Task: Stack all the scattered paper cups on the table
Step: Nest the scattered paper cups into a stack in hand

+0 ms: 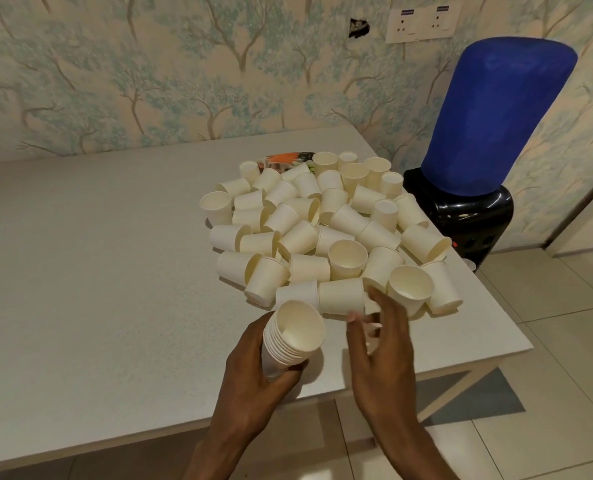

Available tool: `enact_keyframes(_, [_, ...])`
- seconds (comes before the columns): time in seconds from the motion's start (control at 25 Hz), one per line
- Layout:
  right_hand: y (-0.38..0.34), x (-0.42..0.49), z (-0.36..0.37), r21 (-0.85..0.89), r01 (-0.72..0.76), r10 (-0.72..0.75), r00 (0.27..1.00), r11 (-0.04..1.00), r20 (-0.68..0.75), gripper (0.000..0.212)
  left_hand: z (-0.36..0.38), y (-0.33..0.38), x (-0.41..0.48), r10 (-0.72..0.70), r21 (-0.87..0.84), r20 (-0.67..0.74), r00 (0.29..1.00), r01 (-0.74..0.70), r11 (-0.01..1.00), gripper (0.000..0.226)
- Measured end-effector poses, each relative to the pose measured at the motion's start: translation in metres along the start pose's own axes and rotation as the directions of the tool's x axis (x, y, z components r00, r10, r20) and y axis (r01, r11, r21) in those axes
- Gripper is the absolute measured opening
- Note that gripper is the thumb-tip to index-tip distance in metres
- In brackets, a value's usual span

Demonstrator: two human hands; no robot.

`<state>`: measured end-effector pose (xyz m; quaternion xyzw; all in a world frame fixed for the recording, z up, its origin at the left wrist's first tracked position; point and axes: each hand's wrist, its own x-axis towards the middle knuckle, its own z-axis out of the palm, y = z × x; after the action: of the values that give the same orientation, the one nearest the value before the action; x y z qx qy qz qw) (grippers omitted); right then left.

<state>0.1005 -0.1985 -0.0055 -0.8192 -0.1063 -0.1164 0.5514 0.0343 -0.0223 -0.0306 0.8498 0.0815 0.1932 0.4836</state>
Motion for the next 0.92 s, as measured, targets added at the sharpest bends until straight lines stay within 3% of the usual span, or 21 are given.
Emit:
enact_keyframes(0.08, [0.007, 0.013, 0.004, -0.064, -0.108, 0.103, 0.992, 0.992, -0.079, 0.049, -0.007, -0.004, 0.000, -0.019, -0.001, -0.030, 0.999, 0.019, 1.000, 0.074])
enact_keyframes(0.2, [0.017, 0.025, 0.010, -0.118, -0.159, 0.156, 0.987, 0.980, -0.036, 0.043, -0.017, -0.008, 0.005, -0.047, -0.014, -0.061, 0.997, 0.046, 0.999, 0.071])
enact_keyframes(0.52, [0.016, 0.021, 0.022, -0.108, -0.109, 0.119, 0.989, 0.988, 0.084, 0.022, -0.038, -0.013, 0.030, -0.091, 0.008, 0.187, 0.978, 0.091, 0.996, 0.066])
enact_keyframes(0.92, [0.017, 0.012, 0.042, -0.150, -0.011, 0.061, 0.940, 0.989, 0.337, 0.033, -0.034, -0.019, 0.033, -0.079, 0.016, 0.220, 0.972, 0.077, 0.997, 0.067])
